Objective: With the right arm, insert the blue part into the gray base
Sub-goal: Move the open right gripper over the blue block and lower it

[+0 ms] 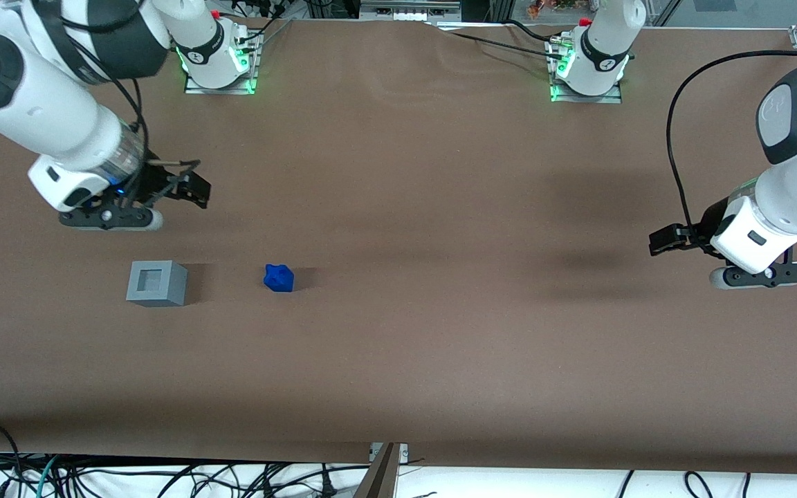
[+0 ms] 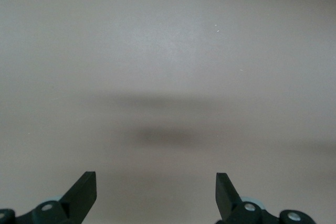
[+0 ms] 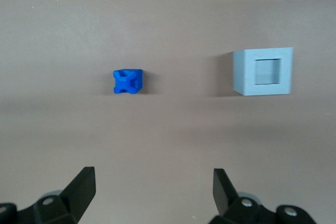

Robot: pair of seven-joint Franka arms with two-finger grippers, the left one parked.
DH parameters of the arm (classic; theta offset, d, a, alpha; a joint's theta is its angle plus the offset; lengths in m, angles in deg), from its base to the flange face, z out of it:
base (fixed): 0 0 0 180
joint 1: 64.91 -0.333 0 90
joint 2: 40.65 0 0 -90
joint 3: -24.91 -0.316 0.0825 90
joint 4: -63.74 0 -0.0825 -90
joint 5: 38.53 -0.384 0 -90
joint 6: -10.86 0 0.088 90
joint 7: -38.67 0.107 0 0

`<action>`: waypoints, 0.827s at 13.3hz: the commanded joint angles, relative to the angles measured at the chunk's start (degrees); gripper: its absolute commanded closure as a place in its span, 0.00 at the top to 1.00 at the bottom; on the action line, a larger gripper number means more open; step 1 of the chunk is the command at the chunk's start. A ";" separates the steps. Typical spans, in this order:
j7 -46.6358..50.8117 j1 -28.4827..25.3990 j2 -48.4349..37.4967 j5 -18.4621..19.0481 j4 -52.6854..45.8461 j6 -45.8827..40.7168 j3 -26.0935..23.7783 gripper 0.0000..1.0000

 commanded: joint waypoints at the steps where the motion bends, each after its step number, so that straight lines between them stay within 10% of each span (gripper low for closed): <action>1: 3.92 0.23 -0.09 -0.79 8.00 9.26 -1.80 0.99; 11: 12.01 -3.73 13.96 0.17 15.42 38.28 -2.24 0.99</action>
